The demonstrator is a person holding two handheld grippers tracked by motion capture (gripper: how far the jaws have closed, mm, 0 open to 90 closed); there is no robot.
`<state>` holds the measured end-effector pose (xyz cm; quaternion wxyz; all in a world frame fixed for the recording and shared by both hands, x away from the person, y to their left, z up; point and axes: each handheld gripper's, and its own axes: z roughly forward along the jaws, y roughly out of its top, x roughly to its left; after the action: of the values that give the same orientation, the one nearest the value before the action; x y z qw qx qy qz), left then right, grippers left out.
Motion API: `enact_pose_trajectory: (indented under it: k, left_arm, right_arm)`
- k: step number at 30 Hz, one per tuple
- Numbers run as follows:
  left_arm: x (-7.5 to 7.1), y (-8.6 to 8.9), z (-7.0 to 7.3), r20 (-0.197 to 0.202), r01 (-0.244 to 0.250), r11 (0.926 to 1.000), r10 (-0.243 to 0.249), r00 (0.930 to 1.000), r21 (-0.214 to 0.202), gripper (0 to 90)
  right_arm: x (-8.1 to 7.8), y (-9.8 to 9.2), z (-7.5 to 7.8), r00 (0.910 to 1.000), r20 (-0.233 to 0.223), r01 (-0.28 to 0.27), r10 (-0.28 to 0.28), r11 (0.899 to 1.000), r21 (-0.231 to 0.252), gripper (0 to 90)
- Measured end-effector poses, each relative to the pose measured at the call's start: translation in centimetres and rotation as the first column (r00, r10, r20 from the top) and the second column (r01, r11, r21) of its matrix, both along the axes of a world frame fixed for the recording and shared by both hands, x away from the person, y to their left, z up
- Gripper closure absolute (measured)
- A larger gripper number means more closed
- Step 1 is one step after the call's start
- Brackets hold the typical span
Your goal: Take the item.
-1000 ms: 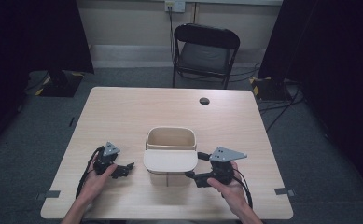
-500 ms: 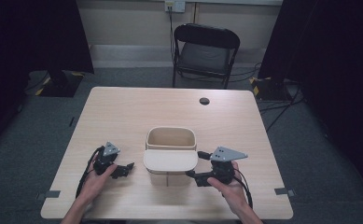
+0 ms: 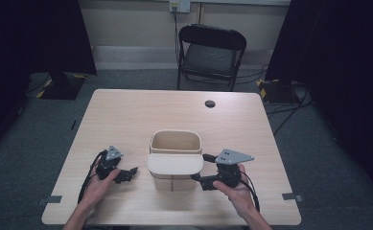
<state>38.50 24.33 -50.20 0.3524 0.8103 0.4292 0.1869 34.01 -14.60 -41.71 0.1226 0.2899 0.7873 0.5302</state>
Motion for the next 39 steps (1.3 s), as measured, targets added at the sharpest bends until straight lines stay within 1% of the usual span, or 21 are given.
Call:
enact_pose_trajectory:
  k: [5, 7, 18, 22, 26, 39]
  left_arm:
    - [0.00, 0.01, 0.01, 0.000, 0.000, 1.0000, 0.000, 1.0000, 0.003, 10.1]
    - [0.00, 0.00, 0.00, 0.001, 0.000, 1.0000, 0.000, 1.0000, 0.000, 10.1]
    - [0.00, 0.00, 0.00, -0.001, 0.000, 1.0000, 0.000, 1.0000, 0.000, 10.1]
    - [-0.01, -0.03, -0.02, 0.001, -0.003, 1.0000, 0.003, 1.0000, -0.006, 10.1]
    - [-0.01, -0.04, -0.02, 0.000, -0.003, 1.0000, 0.003, 1.0000, -0.006, 10.2]
    - [0.00, -0.02, -0.01, 0.003, -0.003, 1.0000, 0.003, 1.0000, -0.003, 10.1]
  right_arm:
    - [0.11, -0.03, 0.07, 1.0000, 0.000, -0.001, 0.001, 1.000, 0.002, 19.3]
    - [0.01, 0.07, 0.06, 0.9999, 0.012, 0.002, -0.002, 1.000, -0.006, 19.5]
    - [0.20, 0.04, 0.31, 0.9999, 0.006, 0.011, -0.011, 1.000, 0.011, 21.3]
    - [0.23, 0.03, 0.42, 0.9999, 0.004, 0.013, -0.013, 1.000, 0.014, 21.6]
    - [0.13, 0.09, 0.46, 0.9995, 0.018, 0.026, -0.026, 1.000, 0.018, 23.5]
    - [0.48, 0.04, 0.65, 0.9998, 0.011, 0.019, -0.019, 1.000, 0.017, 23.9]
